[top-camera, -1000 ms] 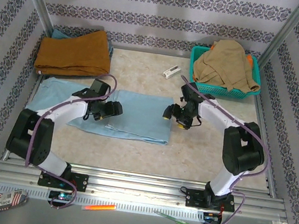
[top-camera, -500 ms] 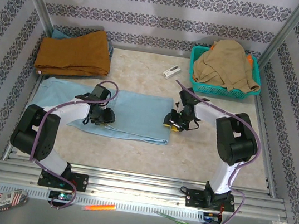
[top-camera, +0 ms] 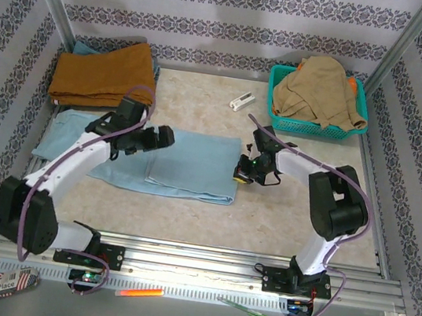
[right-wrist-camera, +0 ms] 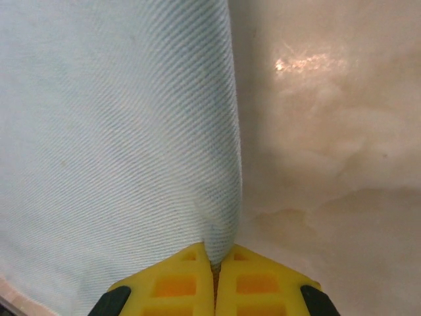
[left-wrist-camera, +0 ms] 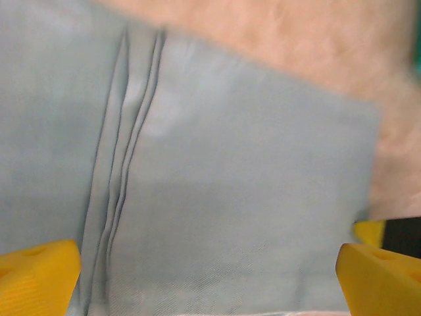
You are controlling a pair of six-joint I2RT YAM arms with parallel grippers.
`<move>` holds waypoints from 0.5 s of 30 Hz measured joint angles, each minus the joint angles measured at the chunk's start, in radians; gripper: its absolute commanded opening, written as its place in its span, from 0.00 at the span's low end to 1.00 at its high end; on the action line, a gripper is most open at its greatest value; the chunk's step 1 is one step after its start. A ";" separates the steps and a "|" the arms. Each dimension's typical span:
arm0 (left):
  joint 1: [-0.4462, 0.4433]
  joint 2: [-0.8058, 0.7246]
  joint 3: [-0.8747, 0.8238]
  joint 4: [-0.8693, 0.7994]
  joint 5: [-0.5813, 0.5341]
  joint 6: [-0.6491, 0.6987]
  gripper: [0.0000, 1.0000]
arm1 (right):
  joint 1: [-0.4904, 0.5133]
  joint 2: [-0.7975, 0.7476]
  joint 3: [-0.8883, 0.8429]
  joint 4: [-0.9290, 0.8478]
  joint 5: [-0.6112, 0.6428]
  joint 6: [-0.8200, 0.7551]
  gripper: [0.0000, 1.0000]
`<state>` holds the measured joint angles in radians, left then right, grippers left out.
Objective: Fold and stack the trousers
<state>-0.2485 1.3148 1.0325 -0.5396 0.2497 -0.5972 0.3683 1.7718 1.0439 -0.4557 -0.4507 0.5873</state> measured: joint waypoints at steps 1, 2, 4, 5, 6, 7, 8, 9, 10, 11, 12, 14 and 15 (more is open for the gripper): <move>0.011 -0.019 0.008 0.000 -0.001 0.000 1.00 | 0.000 -0.014 -0.005 0.003 0.000 0.000 0.00; 0.022 -0.035 0.010 -0.001 -0.006 -0.001 1.00 | -0.004 -0.032 -0.011 0.002 0.002 0.000 0.00; 0.041 -0.055 0.003 -0.014 -0.019 -0.002 1.00 | -0.022 -0.070 -0.020 -0.010 0.017 -0.008 0.00; 0.049 -0.061 -0.006 -0.018 -0.026 -0.004 1.00 | -0.039 -0.091 -0.022 -0.030 0.044 -0.015 0.00; 0.055 -0.066 -0.014 -0.027 -0.035 -0.006 1.00 | -0.060 -0.113 -0.022 -0.056 0.084 -0.022 0.00; 0.057 -0.069 -0.023 -0.031 -0.042 -0.010 1.00 | -0.079 -0.130 -0.024 -0.075 0.116 -0.030 0.00; 0.061 -0.072 -0.032 -0.036 -0.046 -0.015 1.00 | -0.108 -0.150 -0.024 -0.103 0.156 -0.043 0.00; 0.061 -0.076 -0.041 -0.038 -0.050 -0.020 1.00 | -0.141 -0.167 -0.024 -0.134 0.201 -0.060 0.00; 0.061 -0.079 -0.047 -0.040 -0.052 -0.026 1.00 | -0.169 -0.176 -0.023 -0.160 0.234 -0.072 0.00; 0.061 -0.080 -0.052 -0.040 -0.052 -0.032 1.00 | -0.205 -0.181 -0.016 -0.196 0.277 -0.092 0.00; 0.061 -0.080 -0.054 -0.040 -0.052 -0.037 1.00 | -0.238 -0.182 -0.008 -0.227 0.314 -0.110 0.00; 0.061 -0.077 -0.054 -0.040 -0.053 -0.044 1.00 | -0.305 -0.182 0.014 -0.285 0.383 -0.144 0.00; 0.061 -0.072 -0.054 -0.039 -0.053 -0.050 1.00 | -0.335 -0.182 0.029 -0.311 0.417 -0.158 0.00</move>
<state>-0.1875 1.2423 0.9783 -0.5785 0.1963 -0.6468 0.0330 1.5902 1.0733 -0.7666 -0.0338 0.4290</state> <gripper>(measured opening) 0.998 0.044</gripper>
